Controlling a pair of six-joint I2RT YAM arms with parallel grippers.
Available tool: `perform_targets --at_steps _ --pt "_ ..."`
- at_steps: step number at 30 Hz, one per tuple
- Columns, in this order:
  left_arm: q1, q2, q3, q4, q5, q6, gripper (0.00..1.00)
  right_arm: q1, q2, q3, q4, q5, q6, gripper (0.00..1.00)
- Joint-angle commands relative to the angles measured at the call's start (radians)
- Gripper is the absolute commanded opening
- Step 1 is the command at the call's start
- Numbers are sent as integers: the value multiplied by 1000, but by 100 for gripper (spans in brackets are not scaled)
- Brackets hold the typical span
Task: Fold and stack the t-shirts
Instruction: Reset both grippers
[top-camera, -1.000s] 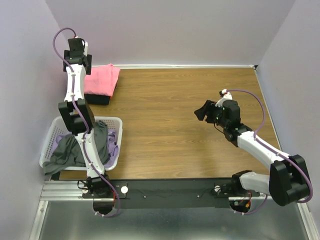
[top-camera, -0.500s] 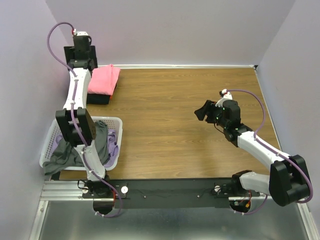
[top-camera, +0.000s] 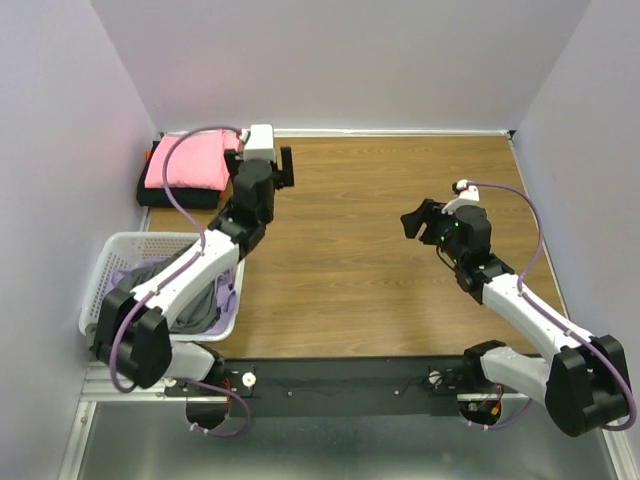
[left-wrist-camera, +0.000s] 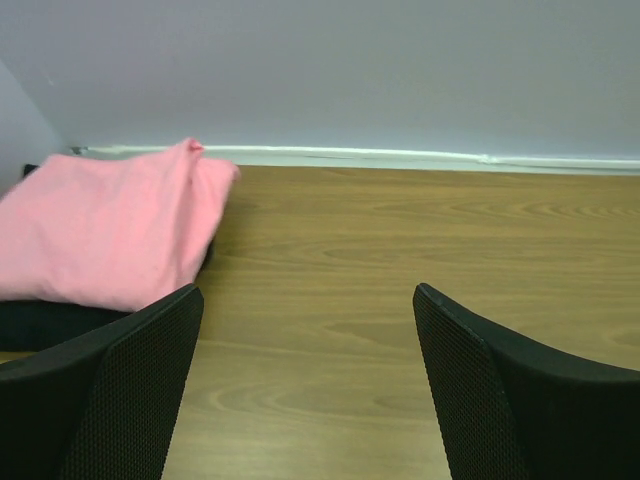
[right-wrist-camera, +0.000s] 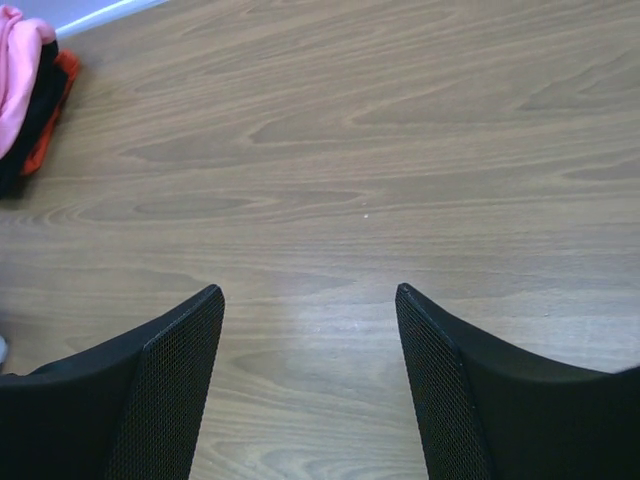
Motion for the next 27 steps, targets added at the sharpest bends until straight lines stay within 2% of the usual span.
perform_targets --at_steps 1,6,10,16,27 --pt "-115 -104 -156 144 -116 -51 93 5 -23 -24 15 102 -32 77" --pt "-219 -219 -292 155 -103 -76 93 3 -43 -35 6 146 -49 77" --pt "-221 -322 -387 187 -58 -59 93 3 -71 -58 -1 203 -56 77" --pt "-221 -426 -399 148 -120 -42 93 3 -89 -67 -5 243 -70 77" --pt "-219 -491 -408 89 -183 -48 92 5 -88 -67 -6 234 -59 77"
